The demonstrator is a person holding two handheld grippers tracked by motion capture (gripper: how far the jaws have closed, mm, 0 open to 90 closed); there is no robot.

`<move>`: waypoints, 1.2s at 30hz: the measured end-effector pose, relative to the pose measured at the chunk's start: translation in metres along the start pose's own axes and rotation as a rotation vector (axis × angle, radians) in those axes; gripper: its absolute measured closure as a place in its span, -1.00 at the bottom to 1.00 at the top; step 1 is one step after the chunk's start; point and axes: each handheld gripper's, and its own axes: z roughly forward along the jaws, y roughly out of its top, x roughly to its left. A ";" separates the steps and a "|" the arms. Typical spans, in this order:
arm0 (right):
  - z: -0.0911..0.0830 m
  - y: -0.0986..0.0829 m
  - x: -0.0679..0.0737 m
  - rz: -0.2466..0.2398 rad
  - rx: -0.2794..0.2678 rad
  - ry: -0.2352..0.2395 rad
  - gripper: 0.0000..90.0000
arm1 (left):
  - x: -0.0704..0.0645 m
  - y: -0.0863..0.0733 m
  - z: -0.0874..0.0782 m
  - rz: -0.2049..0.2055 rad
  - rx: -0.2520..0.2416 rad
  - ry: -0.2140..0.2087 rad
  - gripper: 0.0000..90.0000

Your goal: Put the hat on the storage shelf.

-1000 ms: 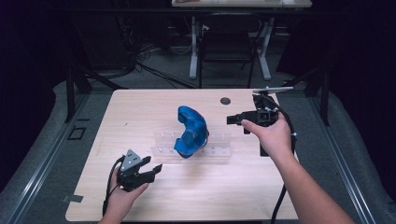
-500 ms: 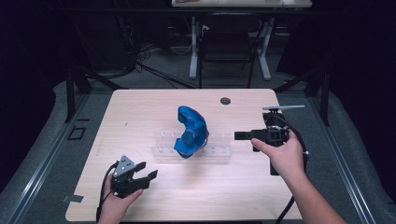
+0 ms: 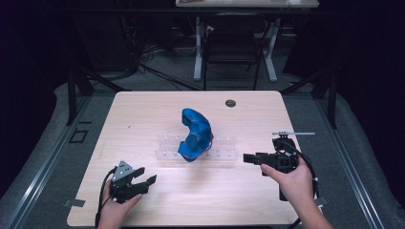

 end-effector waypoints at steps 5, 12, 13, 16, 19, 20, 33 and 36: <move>0.007 -0.021 -0.011 0.012 -0.028 0.000 -0.13 | -0.001 -0.001 0.002 0.007 0.005 -0.001 -0.08; 0.015 -0.046 -0.025 0.002 -0.066 -0.032 -0.14 | -0.001 -0.002 0.004 0.009 0.017 -0.003 -0.08; 0.017 -0.050 -0.027 -0.003 -0.067 -0.040 -0.14 | -0.001 -0.002 0.004 0.009 0.017 -0.003 -0.08; 0.022 -0.059 -0.032 0.000 -0.068 -0.051 -0.14 | -0.001 -0.003 0.004 0.009 0.019 -0.003 -0.08; 0.027 -0.066 -0.036 -0.011 -0.073 -0.060 -0.14 | -0.001 -0.003 0.005 0.009 0.020 -0.003 -0.08; 0.029 -0.068 -0.036 -0.014 -0.069 -0.060 -0.14 | -0.001 -0.003 0.005 0.010 0.020 -0.004 -0.08; 0.045 -0.090 -0.050 -0.026 -0.110 -0.083 -0.11 | -0.003 -0.004 0.008 0.015 0.019 -0.018 -0.10; 0.049 -0.095 -0.055 -0.009 -0.102 -0.086 -0.07 | -0.003 -0.004 0.009 0.032 0.018 -0.022 -0.10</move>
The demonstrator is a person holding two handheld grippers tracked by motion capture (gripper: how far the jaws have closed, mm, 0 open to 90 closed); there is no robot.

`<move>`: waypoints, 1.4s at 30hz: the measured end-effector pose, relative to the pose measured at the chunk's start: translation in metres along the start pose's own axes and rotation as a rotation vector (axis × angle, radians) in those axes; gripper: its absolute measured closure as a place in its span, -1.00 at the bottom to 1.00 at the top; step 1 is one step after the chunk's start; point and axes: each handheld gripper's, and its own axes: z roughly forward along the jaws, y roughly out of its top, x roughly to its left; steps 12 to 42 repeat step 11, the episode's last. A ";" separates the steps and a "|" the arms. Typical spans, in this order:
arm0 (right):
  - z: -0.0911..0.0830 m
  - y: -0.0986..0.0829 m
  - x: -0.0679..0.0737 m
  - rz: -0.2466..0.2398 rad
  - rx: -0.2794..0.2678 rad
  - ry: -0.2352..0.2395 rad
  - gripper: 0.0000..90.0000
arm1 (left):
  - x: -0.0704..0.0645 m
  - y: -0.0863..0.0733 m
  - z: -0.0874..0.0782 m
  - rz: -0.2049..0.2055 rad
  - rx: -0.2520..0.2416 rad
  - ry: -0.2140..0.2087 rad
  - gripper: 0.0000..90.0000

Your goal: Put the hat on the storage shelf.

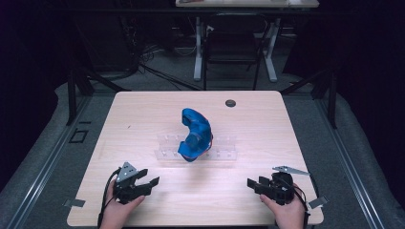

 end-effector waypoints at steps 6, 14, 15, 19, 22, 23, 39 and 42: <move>0.000 0.001 -0.007 -0.045 -0.023 0.025 -0.03 | -0.001 0.001 0.000 0.028 -0.012 0.009 -0.09; 0.003 0.001 -0.014 -0.018 0.003 0.074 0.00 | -0.003 0.001 0.004 0.033 -0.019 0.012 -0.08; 0.003 0.001 -0.014 -0.018 0.003 0.074 0.00 | -0.003 0.001 0.004 0.033 -0.019 0.012 -0.08; 0.003 0.001 -0.014 -0.018 0.003 0.074 0.00 | -0.003 0.001 0.004 0.033 -0.019 0.012 -0.08; 0.003 0.001 -0.014 -0.018 0.003 0.074 0.00 | -0.003 0.001 0.004 0.033 -0.019 0.012 -0.08; 0.003 0.001 -0.014 -0.018 0.003 0.074 0.00 | -0.003 0.001 0.004 0.033 -0.019 0.012 -0.08; 0.003 0.001 -0.014 -0.018 0.003 0.074 0.00 | -0.003 0.001 0.004 0.033 -0.019 0.012 -0.08; 0.003 0.001 -0.014 -0.018 0.003 0.074 0.00 | -0.003 0.001 0.004 0.033 -0.019 0.012 -0.08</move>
